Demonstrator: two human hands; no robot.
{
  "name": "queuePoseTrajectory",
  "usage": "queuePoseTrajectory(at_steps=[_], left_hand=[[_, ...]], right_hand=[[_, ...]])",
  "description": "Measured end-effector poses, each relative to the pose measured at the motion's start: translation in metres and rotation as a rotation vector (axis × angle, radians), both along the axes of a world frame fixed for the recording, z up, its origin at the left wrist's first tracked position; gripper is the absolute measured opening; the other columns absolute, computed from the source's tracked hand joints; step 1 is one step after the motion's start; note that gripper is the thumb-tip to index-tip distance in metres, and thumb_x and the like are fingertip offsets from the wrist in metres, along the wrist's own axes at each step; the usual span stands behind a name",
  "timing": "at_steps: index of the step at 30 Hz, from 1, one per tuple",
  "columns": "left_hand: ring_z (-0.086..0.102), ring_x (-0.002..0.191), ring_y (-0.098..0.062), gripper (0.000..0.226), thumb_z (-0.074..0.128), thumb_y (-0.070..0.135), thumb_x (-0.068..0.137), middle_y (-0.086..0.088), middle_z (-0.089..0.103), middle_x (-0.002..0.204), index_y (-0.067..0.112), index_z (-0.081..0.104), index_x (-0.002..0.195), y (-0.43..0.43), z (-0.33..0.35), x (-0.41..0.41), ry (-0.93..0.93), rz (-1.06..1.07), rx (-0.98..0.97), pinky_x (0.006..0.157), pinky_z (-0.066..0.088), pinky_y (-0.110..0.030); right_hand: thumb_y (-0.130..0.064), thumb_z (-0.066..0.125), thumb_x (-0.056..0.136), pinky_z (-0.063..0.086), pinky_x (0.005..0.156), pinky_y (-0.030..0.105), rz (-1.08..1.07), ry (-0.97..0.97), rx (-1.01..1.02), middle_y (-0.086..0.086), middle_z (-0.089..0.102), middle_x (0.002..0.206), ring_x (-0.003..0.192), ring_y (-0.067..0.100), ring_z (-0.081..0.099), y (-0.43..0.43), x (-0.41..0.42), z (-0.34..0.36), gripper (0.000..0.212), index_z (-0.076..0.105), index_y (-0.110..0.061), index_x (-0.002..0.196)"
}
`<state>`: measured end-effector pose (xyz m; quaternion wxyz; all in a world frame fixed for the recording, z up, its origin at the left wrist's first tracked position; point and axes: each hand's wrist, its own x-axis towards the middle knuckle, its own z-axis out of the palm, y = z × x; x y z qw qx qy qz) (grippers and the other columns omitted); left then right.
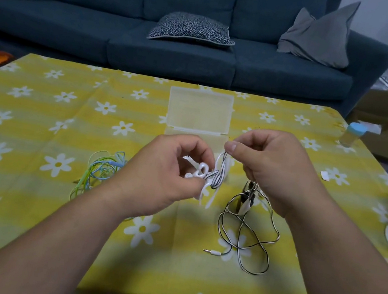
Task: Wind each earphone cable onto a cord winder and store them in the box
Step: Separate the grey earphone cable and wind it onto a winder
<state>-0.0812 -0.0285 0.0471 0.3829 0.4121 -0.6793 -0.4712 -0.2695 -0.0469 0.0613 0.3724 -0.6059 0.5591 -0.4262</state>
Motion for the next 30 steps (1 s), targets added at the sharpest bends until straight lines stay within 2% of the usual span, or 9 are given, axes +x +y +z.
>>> queuePoseTrajectory(at_steps=[3, 6, 9, 14, 17, 21, 25, 28, 30], left_hand=[[0.058, 0.063, -0.021, 0.017, 0.066, 0.002, 0.071, -0.018, 0.066, 0.082, 0.012, 0.066, 0.085, -0.002, 0.0, 0.0, 0.095, 0.02, 0.016, 0.063, 0.047, -0.032], [0.063, 0.069, -0.028, 0.02, 0.067, -0.001, 0.07, -0.02, 0.067, 0.083, 0.015, 0.066, 0.082, -0.004, -0.002, -0.001, 0.215, 0.11, 0.02, 0.07, 0.051, -0.039], [0.068, 0.07, -0.027, 0.023, 0.068, -0.007, 0.073, -0.009, 0.07, 0.083, 0.014, 0.065, 0.083, -0.007, -0.003, 0.0, 0.293, 0.237, 0.01, 0.068, 0.054, -0.032], [0.063, 0.055, -0.008, 0.026, 0.063, -0.013, 0.079, -0.003, 0.067, 0.082, 0.013, 0.064, 0.085, -0.013, -0.002, 0.005, 0.253, 0.504, -0.033, 0.056, 0.045, -0.018], [0.064, 0.057, -0.012, 0.024, 0.064, -0.01, 0.077, -0.009, 0.07, 0.087, 0.012, 0.065, 0.086, -0.016, -0.004, 0.011, 0.185, 0.546, -0.061, 0.057, 0.045, -0.022], [0.062, 0.064, -0.032, 0.022, 0.067, -0.006, 0.076, -0.006, 0.07, 0.087, 0.014, 0.066, 0.086, -0.016, -0.007, 0.013, 0.077, 0.534, -0.107, 0.055, 0.044, -0.026], [0.051, 0.051, -0.009, 0.024, 0.068, -0.004, 0.076, 0.006, 0.066, 0.072, 0.019, 0.065, 0.081, -0.013, -0.007, 0.01, -0.061, 0.451, -0.193, 0.048, 0.04, -0.023], [0.051, 0.05, -0.007, 0.025, 0.071, 0.0, 0.074, 0.009, 0.063, 0.065, 0.023, 0.064, 0.078, -0.01, -0.008, 0.008, -0.238, 0.378, -0.253, 0.047, 0.041, -0.022], [0.055, 0.059, -0.01, 0.027, 0.068, 0.0, 0.072, 0.009, 0.062, 0.069, 0.027, 0.063, 0.078, -0.01, -0.011, 0.007, -0.359, 0.336, -0.298, 0.053, 0.045, -0.026]], right_hand=[[-0.021, 0.074, 0.086, 0.028, 0.048, 0.025, -0.016, -0.032, 0.045, -0.007, 0.042, 0.047, 0.046, 0.011, 0.033, -0.001, 0.003, -0.005, 0.02, 0.069, -0.01, 0.071], [-0.021, 0.069, 0.091, 0.025, 0.047, 0.026, 0.029, -0.024, 0.161, -0.002, 0.042, 0.05, 0.048, 0.016, 0.031, -0.001, 0.007, -0.012, 0.027, 0.069, -0.014, 0.065], [-0.02, 0.056, 0.099, 0.023, 0.047, 0.027, 0.201, 0.003, 0.283, -0.001, 0.045, 0.054, 0.049, 0.015, 0.031, 0.004, 0.016, -0.017, 0.031, 0.071, -0.014, 0.072], [-0.017, 0.043, 0.105, 0.026, 0.048, 0.025, 0.442, 0.029, 0.365, 0.002, 0.045, 0.058, 0.046, 0.012, 0.032, 0.013, 0.025, -0.017, 0.032, 0.07, -0.006, 0.092], [-0.022, 0.05, 0.102, 0.024, 0.049, 0.026, 0.515, 0.004, 0.372, 0.004, 0.039, 0.062, 0.052, 0.014, 0.029, 0.015, 0.026, -0.013, 0.029, 0.072, -0.005, 0.093], [-0.018, 0.058, 0.098, 0.023, 0.054, 0.034, 0.553, -0.011, 0.292, 0.006, 0.036, 0.061, 0.059, 0.023, 0.027, 0.015, 0.022, -0.008, 0.023, 0.075, -0.007, 0.086], [-0.02, 0.06, 0.094, 0.028, 0.056, 0.038, 0.564, -0.038, 0.206, 0.009, 0.041, 0.058, 0.057, 0.025, 0.034, 0.017, 0.019, -0.001, 0.022, 0.074, -0.007, 0.084], [-0.01, 0.063, 0.093, 0.031, 0.045, 0.024, 0.467, -0.071, 0.113, 0.011, 0.044, 0.054, 0.048, 0.017, 0.04, 0.017, 0.014, 0.008, 0.019, 0.073, -0.001, 0.08], [-0.004, 0.061, 0.091, 0.029, 0.042, 0.019, 0.36, -0.136, 0.07, 0.009, 0.043, 0.052, 0.044, 0.014, 0.037, 0.015, 0.009, 0.012, 0.019, 0.07, 0.003, 0.076]])
